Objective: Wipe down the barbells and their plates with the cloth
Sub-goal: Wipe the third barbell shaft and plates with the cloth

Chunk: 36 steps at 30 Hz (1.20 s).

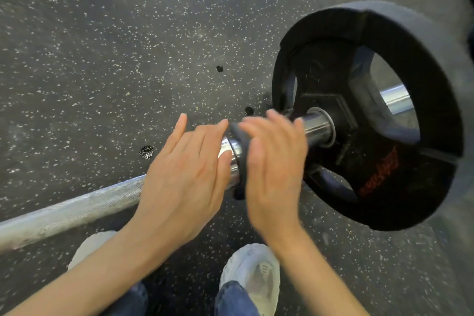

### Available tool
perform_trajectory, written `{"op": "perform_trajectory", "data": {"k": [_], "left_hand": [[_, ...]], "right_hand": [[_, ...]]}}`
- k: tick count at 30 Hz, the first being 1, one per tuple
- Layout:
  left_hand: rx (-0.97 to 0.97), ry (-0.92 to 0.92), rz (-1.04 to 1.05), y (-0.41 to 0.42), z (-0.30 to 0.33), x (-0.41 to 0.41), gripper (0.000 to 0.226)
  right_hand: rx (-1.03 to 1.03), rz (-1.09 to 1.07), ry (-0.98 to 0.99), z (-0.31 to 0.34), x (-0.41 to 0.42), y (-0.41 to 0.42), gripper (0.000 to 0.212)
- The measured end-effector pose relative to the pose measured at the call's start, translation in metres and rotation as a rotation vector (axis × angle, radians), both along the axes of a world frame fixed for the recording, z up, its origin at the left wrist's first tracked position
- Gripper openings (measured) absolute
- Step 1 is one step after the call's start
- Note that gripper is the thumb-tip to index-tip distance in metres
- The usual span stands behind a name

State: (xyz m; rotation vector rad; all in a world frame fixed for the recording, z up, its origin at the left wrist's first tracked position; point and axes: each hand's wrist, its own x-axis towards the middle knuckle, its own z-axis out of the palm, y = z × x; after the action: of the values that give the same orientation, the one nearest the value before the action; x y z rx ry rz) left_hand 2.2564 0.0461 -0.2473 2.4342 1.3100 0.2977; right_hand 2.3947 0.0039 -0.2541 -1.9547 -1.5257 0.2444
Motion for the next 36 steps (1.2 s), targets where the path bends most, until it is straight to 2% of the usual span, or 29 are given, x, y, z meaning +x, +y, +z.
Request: {"op": "perform_trajectory", "data": {"k": [3,7,10,12,16,19,23,26,29,31,34,36], "left_hand": [[0.020,0.016,-0.006,0.000,-0.002,-0.001,0.050],[0.015,0.006,-0.010,-0.001,0.000,0.001,0.050],[-0.002,-0.002,0.007,0.001,0.000,0.000,0.050],[-0.001,0.000,0.007,0.002,0.001,-0.002,0.051],[0.022,0.023,0.010,0.003,0.004,-0.002,0.053],[0.020,0.022,0.012,0.005,0.002,-0.002,0.051],[-0.005,-0.003,0.039,0.008,0.001,-0.001,0.051],[0.013,-0.016,0.037,0.009,0.006,0.000,0.049],[0.027,-0.009,0.016,0.008,0.008,0.000,0.050],[0.021,-0.020,0.013,0.008,0.006,-0.001,0.050],[0.032,-0.041,0.033,0.008,0.004,0.001,0.050],[0.036,-0.052,0.050,0.010,0.001,0.002,0.049]], "right_hand": [[0.063,0.137,-0.015,-0.018,-0.010,-0.021,0.044],[0.076,0.178,-0.126,-0.016,0.006,-0.013,0.043],[-0.007,0.188,-0.239,0.002,0.007,0.025,0.031],[0.009,0.151,-0.220,0.001,0.006,0.027,0.025],[0.086,0.109,-0.065,-0.024,-0.007,-0.026,0.042],[0.078,0.183,-0.162,-0.018,0.007,0.000,0.039],[0.057,0.171,-0.248,-0.001,0.010,0.039,0.027],[0.082,0.141,-0.185,-0.019,0.002,0.011,0.038],[0.123,0.244,-0.267,-0.024,0.031,0.012,0.046],[0.090,0.111,-0.211,-0.017,0.042,0.030,0.047],[0.056,-0.137,-0.183,-0.011,0.010,0.043,0.036],[0.100,-0.026,-0.197,-0.017,-0.001,0.042,0.030]]}}
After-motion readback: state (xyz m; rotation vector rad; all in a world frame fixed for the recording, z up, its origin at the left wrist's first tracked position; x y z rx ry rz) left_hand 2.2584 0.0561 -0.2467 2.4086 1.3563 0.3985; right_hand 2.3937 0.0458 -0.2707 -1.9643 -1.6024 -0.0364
